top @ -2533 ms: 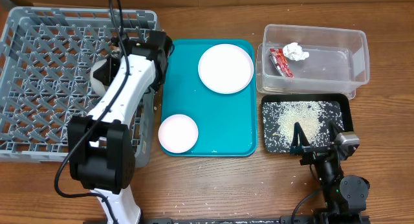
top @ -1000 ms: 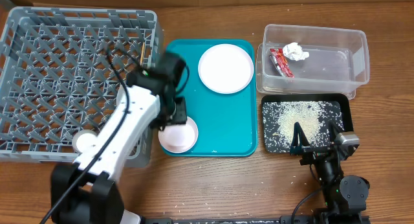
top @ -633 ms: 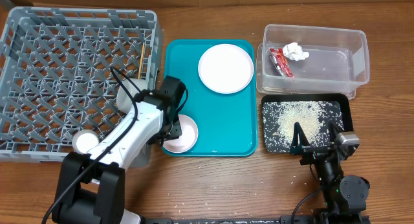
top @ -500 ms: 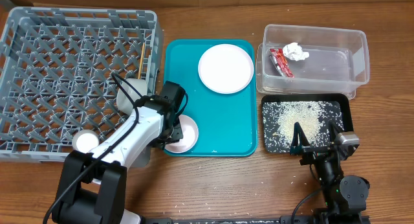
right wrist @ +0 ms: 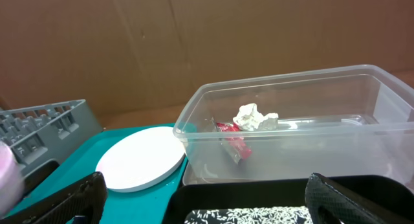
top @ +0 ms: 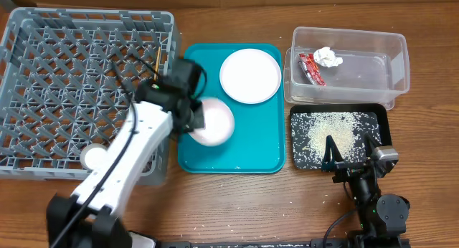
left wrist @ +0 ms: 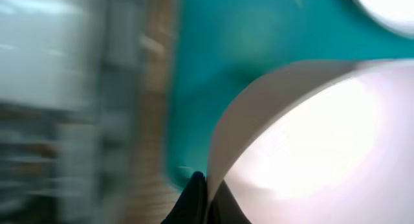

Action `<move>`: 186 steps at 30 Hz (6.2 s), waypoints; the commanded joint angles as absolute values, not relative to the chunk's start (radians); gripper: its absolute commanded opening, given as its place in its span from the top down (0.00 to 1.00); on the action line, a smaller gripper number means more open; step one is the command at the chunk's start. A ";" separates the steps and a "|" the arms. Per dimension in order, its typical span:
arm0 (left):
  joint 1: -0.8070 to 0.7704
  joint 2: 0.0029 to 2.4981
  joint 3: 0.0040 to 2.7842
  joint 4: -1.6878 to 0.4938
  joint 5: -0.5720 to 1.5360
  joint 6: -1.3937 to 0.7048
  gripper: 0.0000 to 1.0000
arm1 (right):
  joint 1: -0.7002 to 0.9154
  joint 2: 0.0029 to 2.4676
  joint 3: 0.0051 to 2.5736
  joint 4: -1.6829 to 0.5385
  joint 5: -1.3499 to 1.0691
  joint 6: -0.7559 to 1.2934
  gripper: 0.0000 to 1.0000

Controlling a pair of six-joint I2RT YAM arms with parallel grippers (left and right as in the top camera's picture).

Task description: Sort waste into correct bins and load items into the dishwasher

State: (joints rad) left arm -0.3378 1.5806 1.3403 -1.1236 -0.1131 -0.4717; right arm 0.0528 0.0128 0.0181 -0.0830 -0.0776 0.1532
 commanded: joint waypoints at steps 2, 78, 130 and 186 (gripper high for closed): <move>-0.327 1.535 1.520 -1.241 -0.785 -0.448 0.96 | 0.048 0.005 0.008 -0.077 -0.069 0.154 0.00; -0.353 2.223 1.730 -0.974 0.096 -0.627 0.96 | 0.048 0.005 0.008 -0.077 -0.069 0.154 0.00; -0.058 1.583 1.639 -1.000 -0.822 -0.034 0.00 | 0.048 0.005 0.008 -0.077 -0.069 0.154 0.00; -0.168 0.082 0.228 -0.061 0.078 -0.144 0.00 | 0.048 0.005 0.008 -0.077 -0.069 0.154 0.00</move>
